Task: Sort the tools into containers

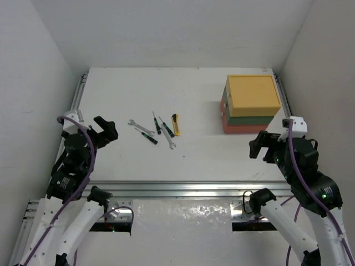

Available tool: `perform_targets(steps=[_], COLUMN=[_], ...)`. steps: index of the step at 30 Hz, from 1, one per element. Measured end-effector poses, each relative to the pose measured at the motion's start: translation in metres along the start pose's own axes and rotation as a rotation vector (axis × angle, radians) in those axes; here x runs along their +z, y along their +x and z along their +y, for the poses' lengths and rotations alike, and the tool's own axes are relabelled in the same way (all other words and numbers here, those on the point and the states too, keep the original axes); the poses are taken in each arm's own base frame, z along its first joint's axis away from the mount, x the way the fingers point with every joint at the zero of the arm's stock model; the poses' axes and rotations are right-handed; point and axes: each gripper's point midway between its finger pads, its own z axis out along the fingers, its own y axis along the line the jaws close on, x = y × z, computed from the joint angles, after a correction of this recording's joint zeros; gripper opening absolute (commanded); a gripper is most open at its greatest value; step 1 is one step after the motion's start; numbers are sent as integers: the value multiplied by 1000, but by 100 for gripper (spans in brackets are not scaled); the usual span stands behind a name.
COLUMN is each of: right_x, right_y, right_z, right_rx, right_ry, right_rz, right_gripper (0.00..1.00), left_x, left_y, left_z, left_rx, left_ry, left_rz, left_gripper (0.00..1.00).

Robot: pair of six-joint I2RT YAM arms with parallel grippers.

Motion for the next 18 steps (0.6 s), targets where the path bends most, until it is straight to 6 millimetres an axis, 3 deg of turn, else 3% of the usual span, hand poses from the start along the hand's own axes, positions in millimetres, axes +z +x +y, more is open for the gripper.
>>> perform_targets(steps=[6, 9, 13, 18], right_x=[-4, -3, -2, -6], right_y=[0, 1, 13, 19], right_z=[-1, 9, 26, 44], right_rx=[12, 14, 12, 11], right_ry=[-10, -66, -171, -277], right_rz=[-30, -35, -12, 24], right_gripper=[99, 99, 99, 99], left_x=[1, 9, 24, 43], left_y=[2, 12, 40, 108], left_z=[-3, -18, -74, -164], left_rx=[2, -15, -120, -218], left_ry=[14, 69, 303, 605], left_rz=[13, 69, 196, 437], left_gripper=[100, 100, 100, 99])
